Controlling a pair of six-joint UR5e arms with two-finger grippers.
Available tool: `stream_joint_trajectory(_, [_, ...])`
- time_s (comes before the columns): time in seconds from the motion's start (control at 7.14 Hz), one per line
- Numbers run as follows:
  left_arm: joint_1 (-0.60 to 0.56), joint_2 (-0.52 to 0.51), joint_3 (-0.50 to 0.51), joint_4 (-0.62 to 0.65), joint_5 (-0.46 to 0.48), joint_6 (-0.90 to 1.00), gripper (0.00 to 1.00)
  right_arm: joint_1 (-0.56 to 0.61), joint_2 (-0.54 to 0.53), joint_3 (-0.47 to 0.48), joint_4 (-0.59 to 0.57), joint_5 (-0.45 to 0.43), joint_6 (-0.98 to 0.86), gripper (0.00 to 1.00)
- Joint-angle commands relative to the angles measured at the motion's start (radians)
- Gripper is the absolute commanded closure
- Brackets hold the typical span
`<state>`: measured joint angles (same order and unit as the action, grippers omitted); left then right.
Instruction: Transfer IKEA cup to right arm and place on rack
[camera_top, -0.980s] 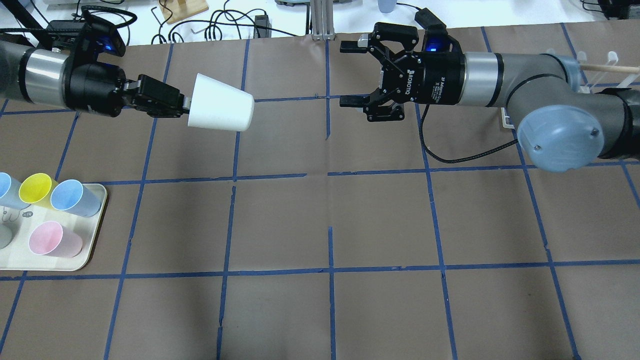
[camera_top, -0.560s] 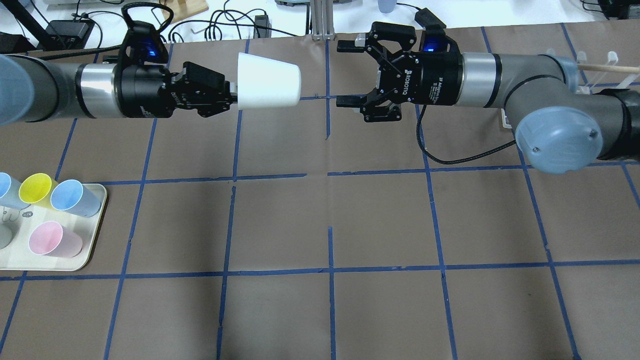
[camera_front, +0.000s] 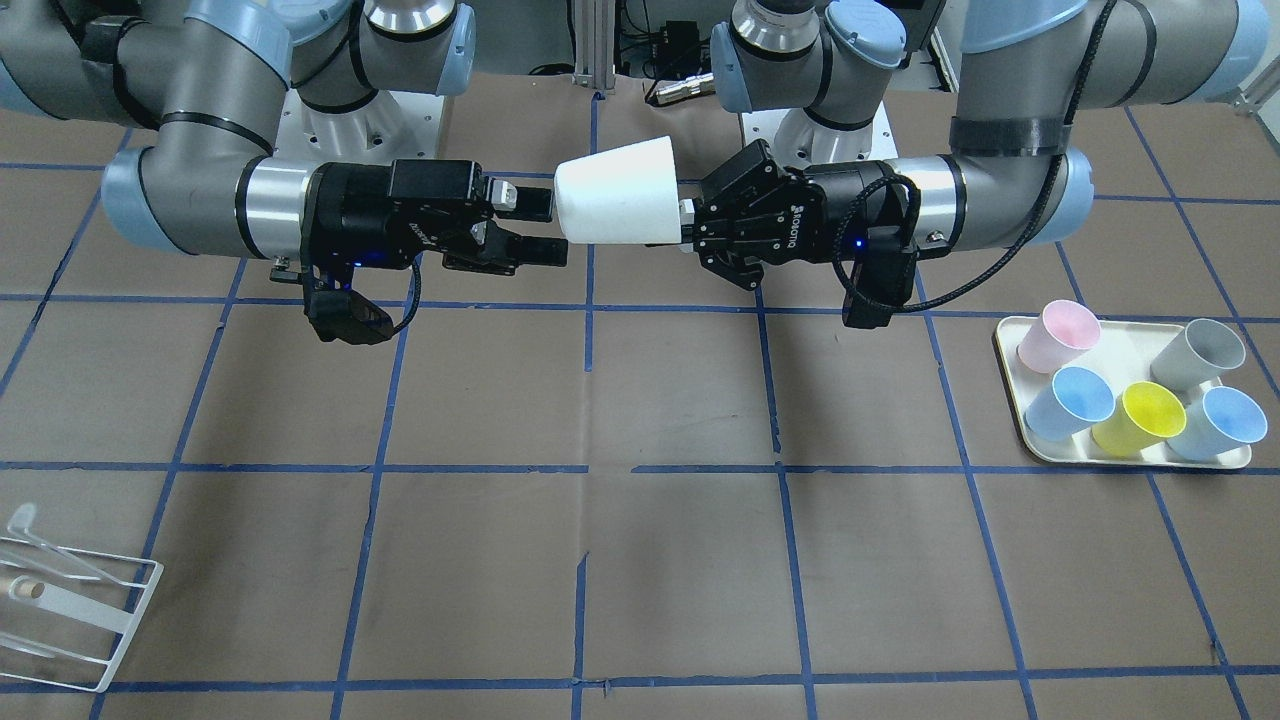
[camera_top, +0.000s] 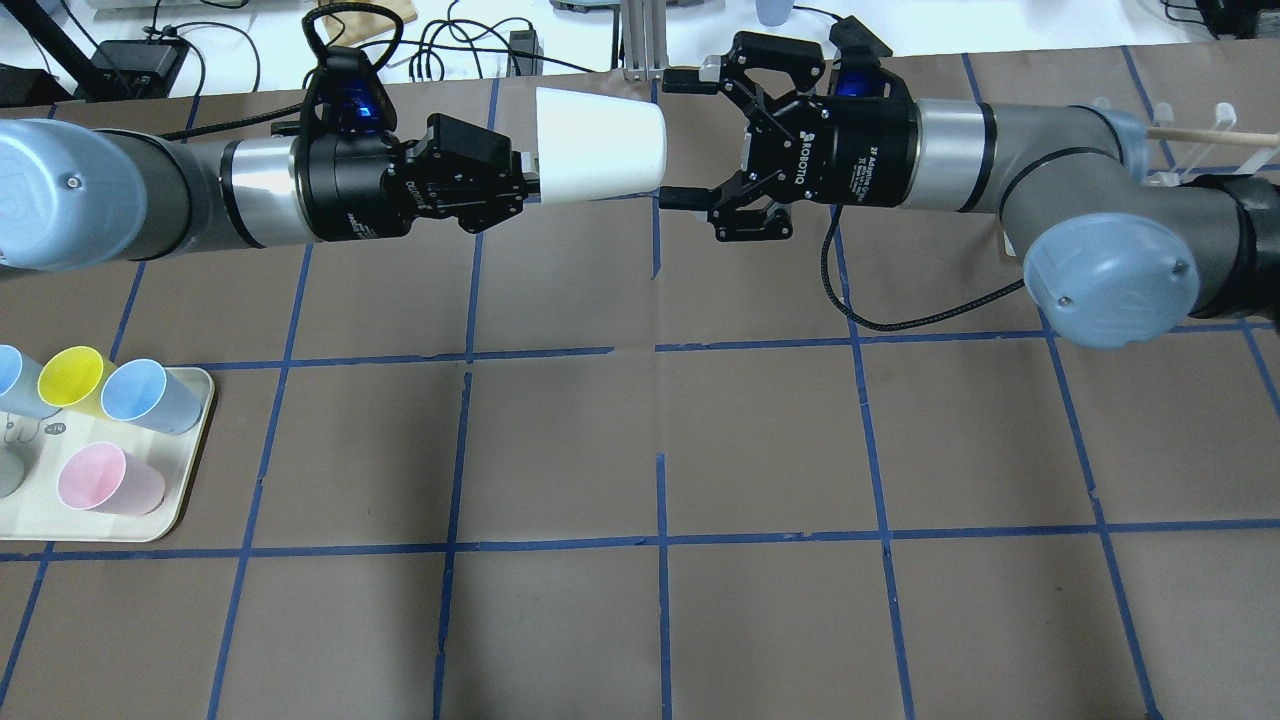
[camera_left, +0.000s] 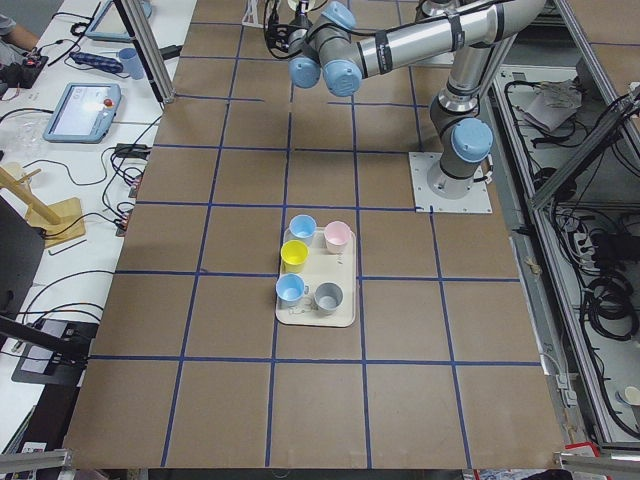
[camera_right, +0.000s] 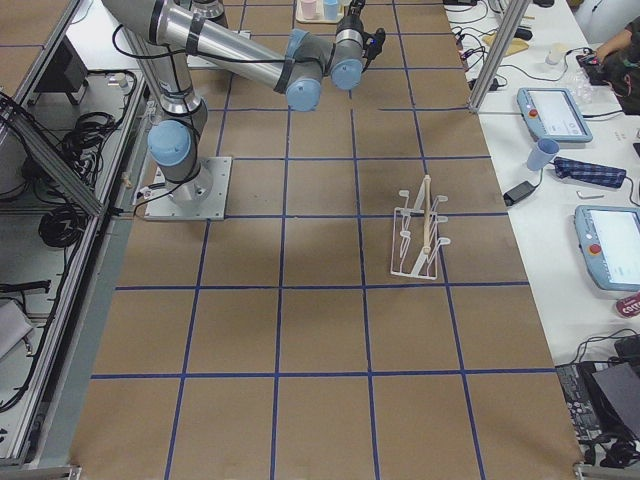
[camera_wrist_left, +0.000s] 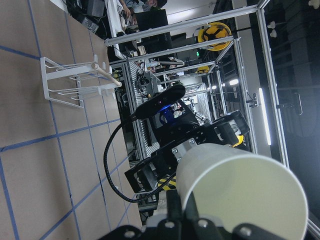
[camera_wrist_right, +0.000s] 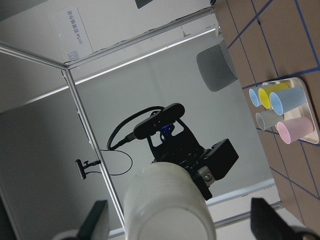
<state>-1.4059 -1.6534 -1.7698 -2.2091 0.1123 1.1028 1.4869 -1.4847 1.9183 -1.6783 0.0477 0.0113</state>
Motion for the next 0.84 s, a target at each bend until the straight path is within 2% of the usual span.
stream_joint_trajectory(0.0, [-0.028,-0.003,-0.008,0.008,-0.008,-0.001,1.0,0.001,-0.014,0.004,0.0,0.035,0.025,0.0])
stream_joint_trajectory(0.28, [-0.031,-0.008,-0.007,0.008,-0.02,0.0,1.0,0.007,-0.009,0.004,-0.003,0.035,0.026,0.1])
stream_joint_trajectory(0.7, [-0.035,-0.009,-0.008,0.003,-0.019,0.0,1.0,0.009,-0.008,0.005,-0.001,0.035,0.026,0.15])
